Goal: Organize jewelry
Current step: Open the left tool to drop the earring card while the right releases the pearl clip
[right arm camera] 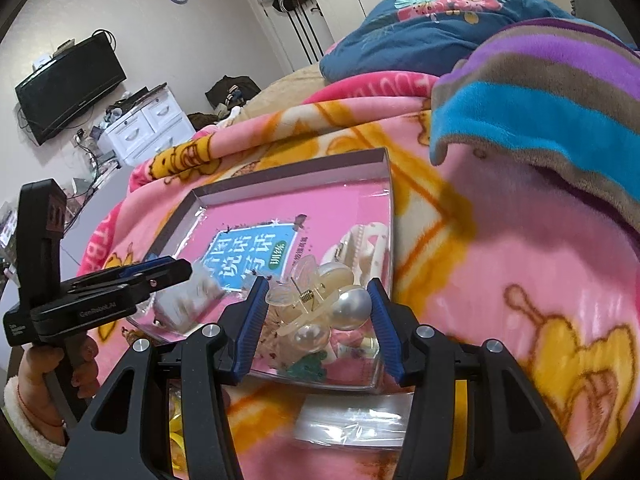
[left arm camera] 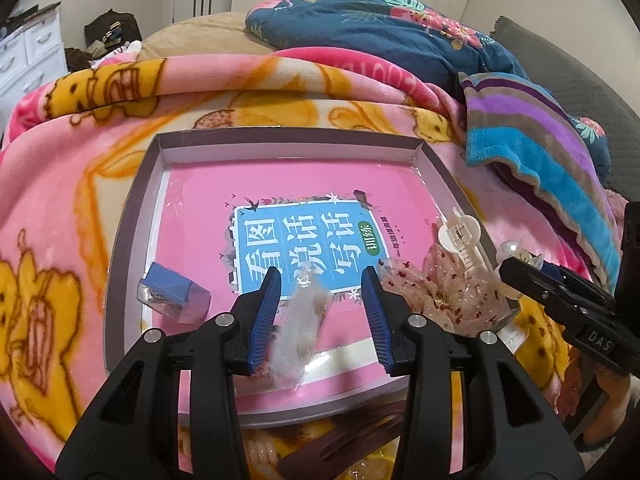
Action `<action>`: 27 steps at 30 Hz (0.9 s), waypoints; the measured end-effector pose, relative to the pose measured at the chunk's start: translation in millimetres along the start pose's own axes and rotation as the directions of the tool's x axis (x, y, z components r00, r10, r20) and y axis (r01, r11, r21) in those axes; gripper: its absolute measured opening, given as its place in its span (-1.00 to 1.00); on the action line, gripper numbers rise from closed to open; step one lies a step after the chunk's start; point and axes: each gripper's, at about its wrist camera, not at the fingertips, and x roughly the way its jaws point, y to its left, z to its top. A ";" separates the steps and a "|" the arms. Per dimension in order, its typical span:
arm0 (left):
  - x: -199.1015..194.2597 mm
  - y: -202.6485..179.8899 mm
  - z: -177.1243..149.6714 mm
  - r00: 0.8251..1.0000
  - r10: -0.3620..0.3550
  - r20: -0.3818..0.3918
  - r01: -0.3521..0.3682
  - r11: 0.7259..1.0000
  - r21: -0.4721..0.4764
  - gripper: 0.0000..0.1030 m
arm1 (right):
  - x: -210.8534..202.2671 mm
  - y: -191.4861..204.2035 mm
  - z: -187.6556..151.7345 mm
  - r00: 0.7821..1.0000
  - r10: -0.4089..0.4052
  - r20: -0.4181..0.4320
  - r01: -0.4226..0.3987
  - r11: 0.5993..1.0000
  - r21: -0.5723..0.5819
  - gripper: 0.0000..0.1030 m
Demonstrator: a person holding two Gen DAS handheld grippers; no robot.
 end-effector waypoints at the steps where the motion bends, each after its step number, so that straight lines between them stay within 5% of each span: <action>1: -0.6 -0.1 0.0 1.000 0.000 0.000 0.000 1.000 -0.001 -0.26 | -0.3 -0.7 0.1 1.000 0.001 0.000 -0.001 1.000 0.004 -0.04; 9: -11.1 0.4 -1.5 1.000 0.006 0.014 -0.006 1.000 -0.005 -0.15 | -12.9 -2.4 2.0 1.000 0.006 0.027 -0.007 1.000 0.012 0.13; 16: -27.8 4.0 -2.6 0.999 0.010 0.036 -0.009 1.000 -0.021 -0.03 | -37.3 0.0 3.5 0.996 0.015 0.084 -0.017 0.999 0.026 0.52; 22: -49.1 8.1 -5.1 0.998 0.010 0.063 -0.007 0.999 -0.037 0.28 | -60.6 4.6 3.8 0.992 0.016 0.129 -0.019 0.999 0.026 0.75; 27: -69.1 13.2 -6.6 0.995 0.016 0.095 -0.010 0.998 -0.060 0.77 | -75.4 8.9 4.5 0.988 0.010 0.156 -0.013 1.000 0.017 0.82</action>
